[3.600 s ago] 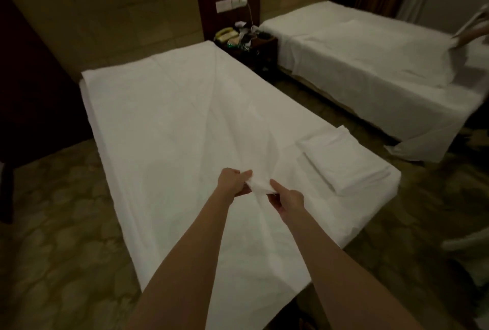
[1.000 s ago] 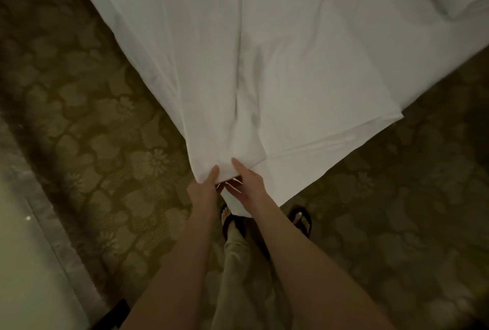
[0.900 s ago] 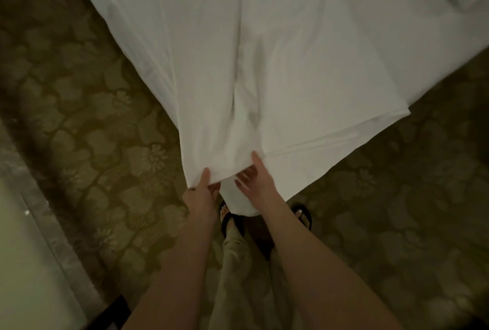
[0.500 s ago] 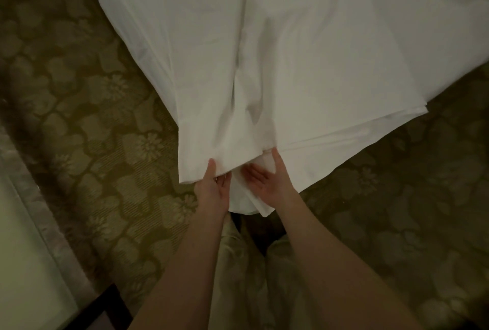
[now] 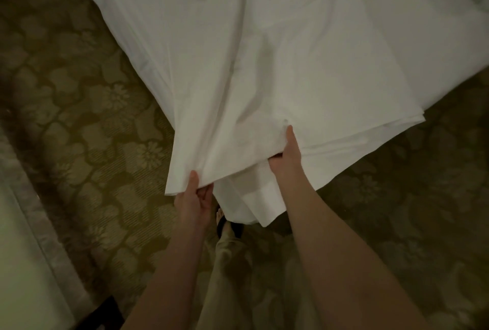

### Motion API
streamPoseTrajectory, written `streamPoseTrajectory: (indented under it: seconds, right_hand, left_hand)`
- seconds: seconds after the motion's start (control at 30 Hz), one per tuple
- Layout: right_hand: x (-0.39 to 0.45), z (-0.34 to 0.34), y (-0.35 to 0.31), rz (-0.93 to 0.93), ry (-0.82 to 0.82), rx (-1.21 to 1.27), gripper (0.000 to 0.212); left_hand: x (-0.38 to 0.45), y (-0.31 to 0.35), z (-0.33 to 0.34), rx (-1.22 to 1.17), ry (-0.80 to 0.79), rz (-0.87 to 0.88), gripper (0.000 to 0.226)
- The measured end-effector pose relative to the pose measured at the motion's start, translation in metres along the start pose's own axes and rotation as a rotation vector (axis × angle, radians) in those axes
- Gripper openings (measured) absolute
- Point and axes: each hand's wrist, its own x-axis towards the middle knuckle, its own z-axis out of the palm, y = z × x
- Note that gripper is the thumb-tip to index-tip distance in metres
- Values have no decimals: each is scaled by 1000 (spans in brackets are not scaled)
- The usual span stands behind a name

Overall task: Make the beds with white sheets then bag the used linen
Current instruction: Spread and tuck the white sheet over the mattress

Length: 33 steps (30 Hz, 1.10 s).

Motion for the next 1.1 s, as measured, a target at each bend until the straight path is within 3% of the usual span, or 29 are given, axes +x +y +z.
streamPoseTrajectory:
  seconds: [0.07, 0.2, 0.33, 0.4, 0.5, 0.67, 0.83, 1.0, 1.1]
  right_hand:
    - [7, -10, -20, -30, 64, 5, 43]
    - [9, -16, -68, -97, -11, -31, 18]
    - [10, -21, -111, -7, -84, -78, 44]
    - [9, -27, -130, 99, -2, -119, 44]
    - [11, -42, -143, 174, 82, -197, 40]
    - [19, -67, -141, 141, 14, -89, 42]
    - [26, -50, -145, 138, -75, -80, 15]
    - [21, -42, -155, 36, -84, -116, 7]
    - [18, -41, -166, -48, -109, -124, 21]
  left_hand:
    - [-4, -8, 2, -9, 11, -2, 27]
    - [-14, -28, 15, -50, 44, 11, 23]
    - [-27, -47, 30, -134, 85, 92, 37]
    - [-36, -49, 34, -158, 88, 127, 33]
    - [-48, -46, 40, -163, 77, 187, 9]
    - [-48, -58, 47, -169, 119, 188, 10]
    - [-43, -97, 69, -232, 86, 124, 5]
    - [-44, -113, 78, -247, 76, 113, 32]
    - [-44, -108, 74, -236, 76, 111, 37]
